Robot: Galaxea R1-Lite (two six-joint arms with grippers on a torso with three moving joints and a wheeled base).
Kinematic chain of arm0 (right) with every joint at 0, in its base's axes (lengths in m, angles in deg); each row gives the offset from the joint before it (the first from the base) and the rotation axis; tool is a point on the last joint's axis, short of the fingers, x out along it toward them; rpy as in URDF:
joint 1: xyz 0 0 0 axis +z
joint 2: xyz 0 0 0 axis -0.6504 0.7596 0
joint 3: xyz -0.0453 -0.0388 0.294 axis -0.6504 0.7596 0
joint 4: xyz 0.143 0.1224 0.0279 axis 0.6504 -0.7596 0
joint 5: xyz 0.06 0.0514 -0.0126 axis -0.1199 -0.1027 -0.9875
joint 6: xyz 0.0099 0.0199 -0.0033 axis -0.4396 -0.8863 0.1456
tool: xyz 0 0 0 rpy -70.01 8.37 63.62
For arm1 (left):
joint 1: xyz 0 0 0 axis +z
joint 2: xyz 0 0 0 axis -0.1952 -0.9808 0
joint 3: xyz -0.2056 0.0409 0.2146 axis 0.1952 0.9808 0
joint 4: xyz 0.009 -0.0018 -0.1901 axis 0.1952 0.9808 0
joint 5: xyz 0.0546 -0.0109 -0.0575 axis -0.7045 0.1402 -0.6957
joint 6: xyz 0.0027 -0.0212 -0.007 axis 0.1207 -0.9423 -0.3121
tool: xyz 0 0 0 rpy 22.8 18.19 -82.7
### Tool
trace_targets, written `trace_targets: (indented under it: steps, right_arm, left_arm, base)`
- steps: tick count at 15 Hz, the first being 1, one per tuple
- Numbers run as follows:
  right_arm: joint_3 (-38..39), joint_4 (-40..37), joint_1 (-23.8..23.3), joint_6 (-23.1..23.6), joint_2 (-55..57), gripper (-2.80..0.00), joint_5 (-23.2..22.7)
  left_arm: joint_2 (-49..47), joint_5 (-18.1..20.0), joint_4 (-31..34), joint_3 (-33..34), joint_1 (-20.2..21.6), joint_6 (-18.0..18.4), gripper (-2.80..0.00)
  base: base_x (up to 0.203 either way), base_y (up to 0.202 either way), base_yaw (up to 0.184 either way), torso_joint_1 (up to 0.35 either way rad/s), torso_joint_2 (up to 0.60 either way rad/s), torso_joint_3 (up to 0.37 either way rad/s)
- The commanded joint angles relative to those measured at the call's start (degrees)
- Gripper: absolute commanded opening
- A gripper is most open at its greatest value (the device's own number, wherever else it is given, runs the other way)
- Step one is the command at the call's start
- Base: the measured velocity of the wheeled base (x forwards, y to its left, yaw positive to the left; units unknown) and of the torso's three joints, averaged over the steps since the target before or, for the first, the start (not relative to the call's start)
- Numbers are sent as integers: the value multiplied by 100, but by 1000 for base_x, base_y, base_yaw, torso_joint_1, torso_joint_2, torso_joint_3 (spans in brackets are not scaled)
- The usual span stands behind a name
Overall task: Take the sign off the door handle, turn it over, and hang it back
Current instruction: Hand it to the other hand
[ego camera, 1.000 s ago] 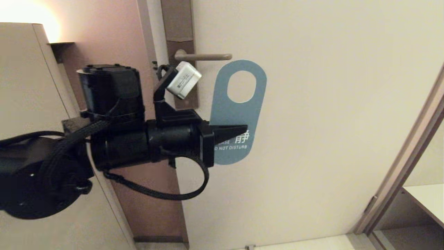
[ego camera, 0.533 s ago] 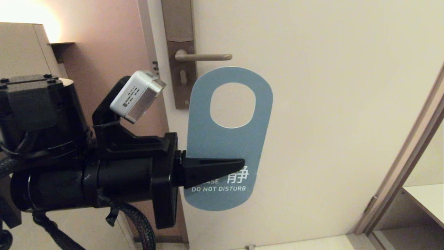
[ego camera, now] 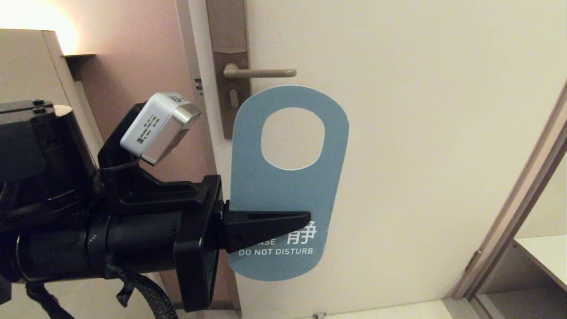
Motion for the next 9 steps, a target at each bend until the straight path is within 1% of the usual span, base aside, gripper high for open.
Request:
trace_targets:
  steps: [1,2,3,6,8,9]
  right_arm:
    - [0,0,2,49,0,-280,-20]
    - [0,0,2,33,0,-280,-20]
    - [-42,-16,2,16,0,-280,-17]
    - [-191,-149,2,49,0,-280,-39]
    - [-582,-666,2,47,2,-280,-283]
    - [-767,-961,4,47,13,-280,-425]
  left_arm:
    - [-87,44,-37,20,-1,-6,-280]
    - [-173,130,-84,17,5,-6,-280]
    - [-320,298,-251,13,32,-3,-280]
    - [-940,612,-895,-81,95,-4,-280]
    - [-1404,911,-1269,-277,155,-13,-280]
    - [-1572,1064,-1347,-437,177,-14,-280]
  base:
    - [0,0,0,0,0,0]
    - [0,0,0,0,0,0]
    - [0,0,0,0,0,0]
    - [0,0,0,0,0,0]
    - [0,0,0,0,0,0]
    - [0,0,0,0,0,0]
